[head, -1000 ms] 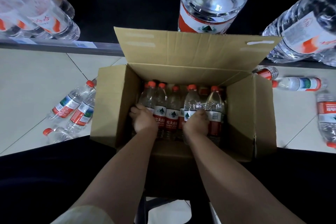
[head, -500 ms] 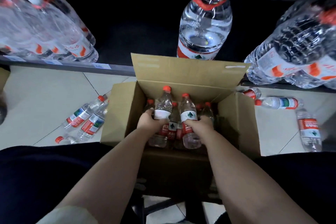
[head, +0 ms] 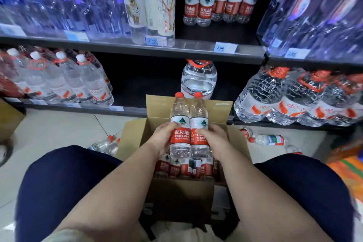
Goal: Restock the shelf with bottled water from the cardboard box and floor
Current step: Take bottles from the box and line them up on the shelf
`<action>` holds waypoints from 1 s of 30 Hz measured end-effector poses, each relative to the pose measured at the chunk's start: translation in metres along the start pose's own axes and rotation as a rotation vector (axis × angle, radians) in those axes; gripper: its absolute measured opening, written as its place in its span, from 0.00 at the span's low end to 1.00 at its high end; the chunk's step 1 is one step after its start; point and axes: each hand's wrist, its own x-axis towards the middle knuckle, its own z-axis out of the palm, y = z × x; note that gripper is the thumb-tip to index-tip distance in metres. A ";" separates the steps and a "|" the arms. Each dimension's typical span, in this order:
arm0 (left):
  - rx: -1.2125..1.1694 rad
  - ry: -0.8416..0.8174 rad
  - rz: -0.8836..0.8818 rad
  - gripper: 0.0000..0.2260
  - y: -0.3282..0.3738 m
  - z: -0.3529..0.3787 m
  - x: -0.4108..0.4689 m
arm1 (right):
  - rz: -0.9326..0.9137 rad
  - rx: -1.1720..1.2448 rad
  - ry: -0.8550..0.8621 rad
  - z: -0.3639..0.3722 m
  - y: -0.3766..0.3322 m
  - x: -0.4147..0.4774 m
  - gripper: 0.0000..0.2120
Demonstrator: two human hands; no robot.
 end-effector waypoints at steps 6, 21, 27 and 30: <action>0.090 -0.086 0.123 0.15 0.052 0.044 -0.030 | -0.133 0.049 0.023 -0.015 -0.056 -0.023 0.22; 0.200 -0.004 0.604 0.25 0.244 0.136 -0.016 | -0.555 0.147 0.097 -0.061 -0.250 0.000 0.28; 0.209 0.048 0.611 0.42 0.285 0.157 0.038 | -0.578 0.144 0.105 -0.076 -0.292 0.043 0.26; 0.257 0.074 0.625 0.50 0.307 0.169 0.067 | -0.606 0.105 0.106 -0.080 -0.314 0.072 0.26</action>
